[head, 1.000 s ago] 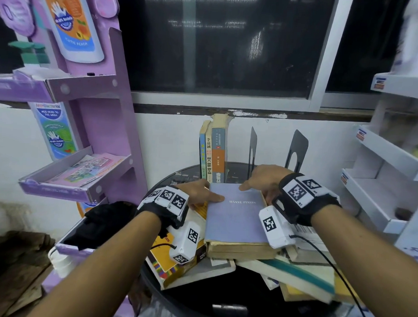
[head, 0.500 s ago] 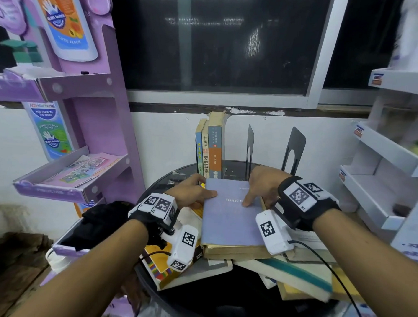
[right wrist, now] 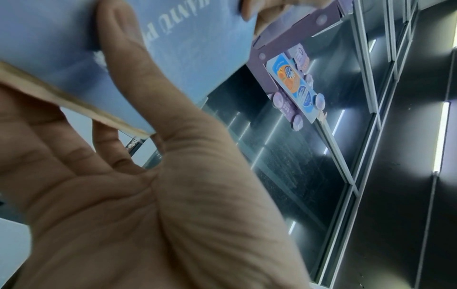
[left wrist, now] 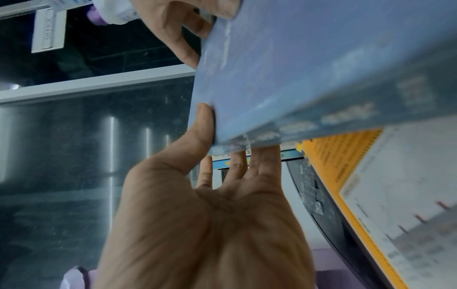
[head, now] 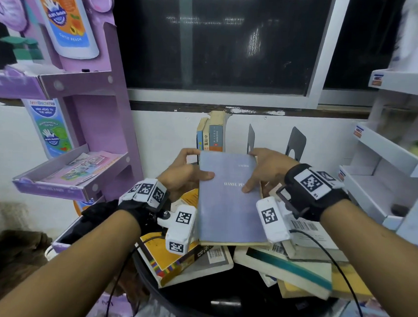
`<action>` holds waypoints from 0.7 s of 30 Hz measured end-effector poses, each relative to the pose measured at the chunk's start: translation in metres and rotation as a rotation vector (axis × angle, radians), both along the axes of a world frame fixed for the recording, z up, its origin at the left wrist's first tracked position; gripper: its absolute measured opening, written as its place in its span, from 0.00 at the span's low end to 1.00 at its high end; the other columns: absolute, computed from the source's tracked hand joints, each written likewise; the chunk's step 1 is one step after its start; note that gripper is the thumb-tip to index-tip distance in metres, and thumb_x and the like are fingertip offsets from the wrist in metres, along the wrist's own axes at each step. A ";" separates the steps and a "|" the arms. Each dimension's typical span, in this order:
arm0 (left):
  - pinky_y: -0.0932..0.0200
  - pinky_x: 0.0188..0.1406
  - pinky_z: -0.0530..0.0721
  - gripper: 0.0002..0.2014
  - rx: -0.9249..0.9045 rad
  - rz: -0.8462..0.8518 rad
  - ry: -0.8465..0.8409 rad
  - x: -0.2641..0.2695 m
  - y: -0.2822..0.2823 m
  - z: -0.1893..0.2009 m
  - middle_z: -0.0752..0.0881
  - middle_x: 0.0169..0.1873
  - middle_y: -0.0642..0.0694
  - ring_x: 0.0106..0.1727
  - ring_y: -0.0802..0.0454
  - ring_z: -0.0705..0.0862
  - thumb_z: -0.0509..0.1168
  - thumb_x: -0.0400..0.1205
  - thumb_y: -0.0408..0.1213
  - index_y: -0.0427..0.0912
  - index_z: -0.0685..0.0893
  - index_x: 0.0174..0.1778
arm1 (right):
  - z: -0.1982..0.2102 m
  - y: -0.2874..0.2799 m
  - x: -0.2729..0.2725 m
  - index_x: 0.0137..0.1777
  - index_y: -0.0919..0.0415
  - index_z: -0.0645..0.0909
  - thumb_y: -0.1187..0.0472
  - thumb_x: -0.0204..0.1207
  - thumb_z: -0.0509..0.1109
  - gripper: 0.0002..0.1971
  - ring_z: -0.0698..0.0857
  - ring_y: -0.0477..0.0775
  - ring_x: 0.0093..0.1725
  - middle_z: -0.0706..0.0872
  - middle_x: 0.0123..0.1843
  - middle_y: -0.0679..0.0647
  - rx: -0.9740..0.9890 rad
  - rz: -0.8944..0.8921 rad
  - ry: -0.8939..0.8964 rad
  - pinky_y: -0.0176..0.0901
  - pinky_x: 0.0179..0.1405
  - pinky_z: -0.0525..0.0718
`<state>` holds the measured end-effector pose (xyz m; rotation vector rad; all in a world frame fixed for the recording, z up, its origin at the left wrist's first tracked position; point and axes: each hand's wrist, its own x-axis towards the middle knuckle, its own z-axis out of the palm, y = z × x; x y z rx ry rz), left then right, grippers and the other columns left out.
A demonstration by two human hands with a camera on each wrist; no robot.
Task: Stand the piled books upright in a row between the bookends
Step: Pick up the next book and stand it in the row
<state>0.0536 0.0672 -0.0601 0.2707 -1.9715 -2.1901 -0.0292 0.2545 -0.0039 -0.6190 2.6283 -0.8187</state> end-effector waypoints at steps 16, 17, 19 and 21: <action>0.41 0.57 0.87 0.41 -0.117 0.174 0.313 0.013 -0.015 0.027 0.85 0.60 0.43 0.59 0.40 0.86 0.78 0.53 0.20 0.46 0.82 0.65 | -0.004 -0.015 -0.004 0.70 0.48 0.77 0.69 0.54 0.87 0.43 0.78 0.50 0.57 0.80 0.58 0.47 -0.472 0.070 0.422 0.36 0.48 0.75; 0.42 0.57 0.87 0.41 -0.127 0.166 0.306 0.015 -0.016 0.024 0.85 0.61 0.45 0.60 0.40 0.86 0.78 0.53 0.20 0.46 0.83 0.65 | -0.008 -0.018 -0.003 0.70 0.48 0.77 0.69 0.54 0.87 0.43 0.79 0.50 0.56 0.81 0.58 0.47 -0.478 0.084 0.415 0.36 0.47 0.76; 0.42 0.57 0.87 0.40 -0.154 0.134 0.288 0.019 -0.019 0.017 0.87 0.60 0.45 0.62 0.41 0.85 0.77 0.53 0.20 0.45 0.83 0.65 | -0.016 -0.024 -0.003 0.70 0.47 0.77 0.70 0.55 0.87 0.42 0.82 0.53 0.54 0.81 0.58 0.47 -0.487 0.116 0.398 0.34 0.43 0.79; 0.39 0.57 0.86 0.39 -0.182 0.097 0.273 0.022 -0.022 0.011 0.87 0.59 0.42 0.61 0.39 0.85 0.77 0.55 0.20 0.43 0.82 0.65 | -0.021 -0.029 -0.003 0.71 0.48 0.77 0.71 0.57 0.86 0.42 0.82 0.52 0.52 0.79 0.58 0.45 -0.503 0.138 0.392 0.28 0.39 0.78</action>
